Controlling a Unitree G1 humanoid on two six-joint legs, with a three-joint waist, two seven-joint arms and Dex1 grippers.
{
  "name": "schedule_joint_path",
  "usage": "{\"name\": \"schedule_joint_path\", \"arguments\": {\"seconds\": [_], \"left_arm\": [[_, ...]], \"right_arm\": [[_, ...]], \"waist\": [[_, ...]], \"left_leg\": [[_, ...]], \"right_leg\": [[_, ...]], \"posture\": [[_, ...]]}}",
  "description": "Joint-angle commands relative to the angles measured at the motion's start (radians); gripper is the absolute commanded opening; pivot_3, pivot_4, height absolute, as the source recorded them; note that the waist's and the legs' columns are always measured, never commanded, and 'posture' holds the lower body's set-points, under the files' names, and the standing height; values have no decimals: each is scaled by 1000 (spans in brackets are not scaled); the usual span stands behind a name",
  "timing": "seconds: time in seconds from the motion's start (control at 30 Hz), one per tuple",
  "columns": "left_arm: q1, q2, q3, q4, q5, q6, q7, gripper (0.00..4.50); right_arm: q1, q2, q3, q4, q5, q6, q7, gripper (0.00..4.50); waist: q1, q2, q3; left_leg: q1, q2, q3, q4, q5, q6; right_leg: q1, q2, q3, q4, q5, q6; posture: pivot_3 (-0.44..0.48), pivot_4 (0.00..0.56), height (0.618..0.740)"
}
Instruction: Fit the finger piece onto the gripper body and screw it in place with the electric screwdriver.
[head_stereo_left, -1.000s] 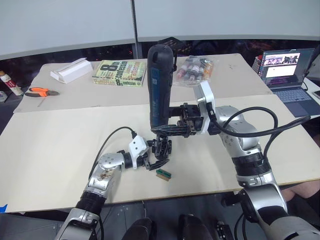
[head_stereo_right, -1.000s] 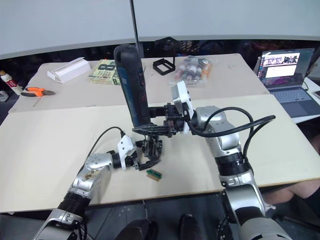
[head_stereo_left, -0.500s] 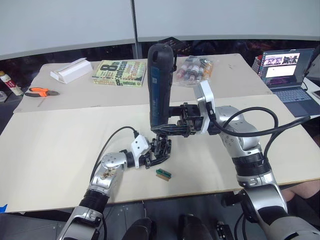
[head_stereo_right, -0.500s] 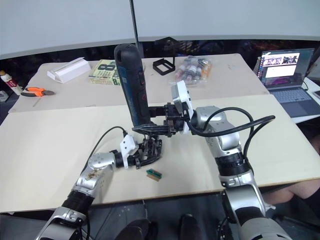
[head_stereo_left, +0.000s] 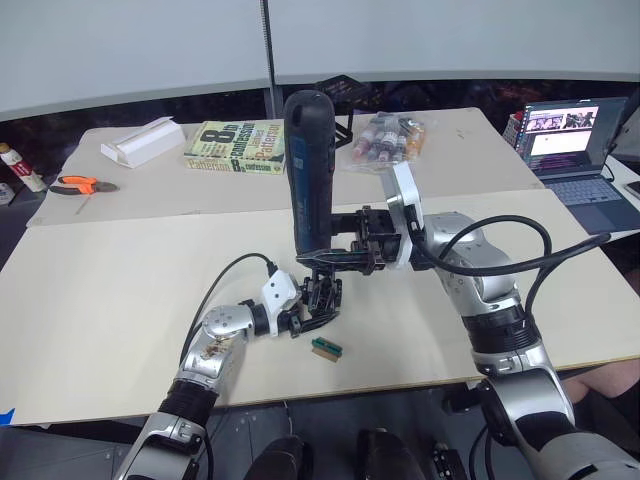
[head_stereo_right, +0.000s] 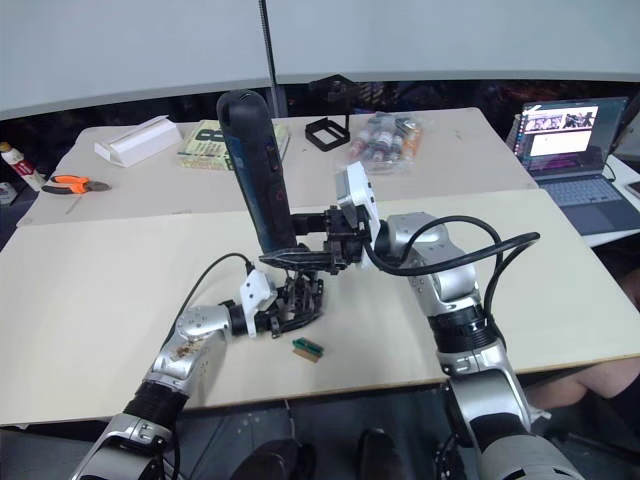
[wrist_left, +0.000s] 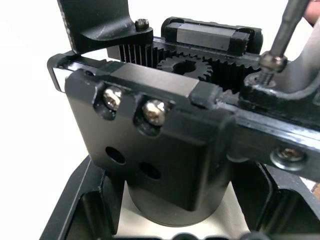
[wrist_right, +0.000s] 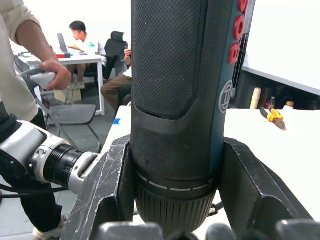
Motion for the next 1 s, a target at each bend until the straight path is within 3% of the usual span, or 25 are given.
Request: {"name": "schedule_joint_path", "arguments": {"seconds": [0.03, 1.0], "left_arm": [[1, 3, 9, -13, -8, -1, -5, 2463], [10, 3, 8, -26, -17, 6, -12, 2463]], "right_arm": [[3, -12, 30, -2, -37, 24, -20, 1934], [57, -29, 98, 5, -81, 81, -75, 1934]], "waist": [[0, 0, 0], [0, 0, -4]], "left_leg": [[0, 0, 0, 0, 0, 0], [2, 0, 0, 0, 0, 0]], "right_leg": [[0, 0, 0, 1, 0, 0], [1, 0, 1, 1, 0, 0]], "posture": [[0, 150, 740], [0, 150, 740]]}}
